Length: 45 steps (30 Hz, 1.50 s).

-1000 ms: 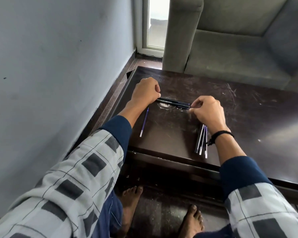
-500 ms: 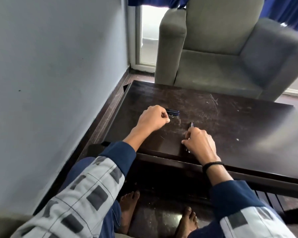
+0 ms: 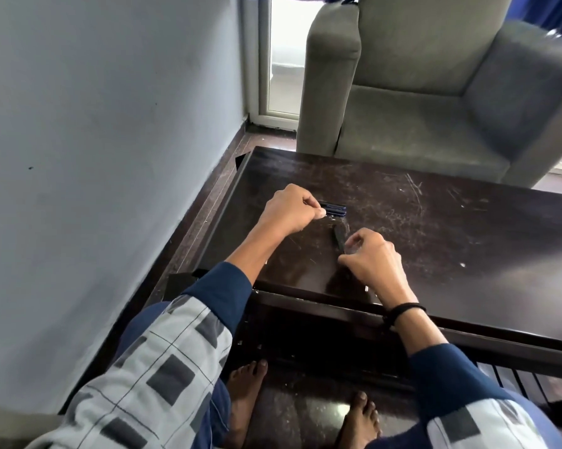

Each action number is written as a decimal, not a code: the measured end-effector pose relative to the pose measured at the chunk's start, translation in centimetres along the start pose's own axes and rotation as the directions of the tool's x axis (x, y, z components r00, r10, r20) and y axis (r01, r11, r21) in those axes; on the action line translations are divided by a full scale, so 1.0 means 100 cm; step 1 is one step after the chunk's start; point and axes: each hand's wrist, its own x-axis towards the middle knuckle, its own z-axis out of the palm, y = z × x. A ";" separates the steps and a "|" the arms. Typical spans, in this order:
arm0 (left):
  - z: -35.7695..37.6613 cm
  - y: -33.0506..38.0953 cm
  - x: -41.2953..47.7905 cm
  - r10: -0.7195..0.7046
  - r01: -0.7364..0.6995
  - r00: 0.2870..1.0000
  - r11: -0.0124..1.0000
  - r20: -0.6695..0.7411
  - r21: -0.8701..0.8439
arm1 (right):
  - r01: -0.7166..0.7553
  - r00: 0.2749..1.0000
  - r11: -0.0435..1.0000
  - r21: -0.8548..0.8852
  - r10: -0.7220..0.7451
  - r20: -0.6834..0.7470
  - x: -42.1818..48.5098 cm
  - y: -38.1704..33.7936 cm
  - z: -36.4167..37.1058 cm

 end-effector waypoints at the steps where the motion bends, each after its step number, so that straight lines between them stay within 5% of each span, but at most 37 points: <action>1: 0.001 0.000 0.002 -0.038 0.039 0.999 0.999 0.028 -0.014 | -0.006 1.000 0.996 0.091 0.005 0.013 0.000 -0.003 -0.001; 9: 0.010 0.002 0.005 -0.223 0.236 0.971 0.944 0.082 -0.229 | 0.043 0.994 0.933 0.357 -0.074 0.075 0.004 -0.007 0.001; 15: 0.004 0.004 0.001 -0.213 0.254 0.967 0.755 0.140 -0.605 | -0.046 0.974 0.823 0.567 -0.087 0.207 -0.001 -0.014 -0.007; 22: 0.006 0.005 0.000 -0.150 0.211 0.977 0.790 0.152 -0.576 | -0.158 0.970 0.690 0.706 -0.025 0.241 -0.003 -0.019 -0.003; 33: 0.009 0.010 -0.002 -0.130 0.186 0.982 0.779 0.136 -0.599 | 0.103 0.995 0.841 0.532 -0.095 -0.042 0.005 -0.014 0.014; 45: 0.003 0.017 -0.007 -0.097 0.149 0.988 0.773 0.117 -0.616 | 0.143 0.981 0.874 0.465 -0.061 -0.186 -0.001 -0.020 0.014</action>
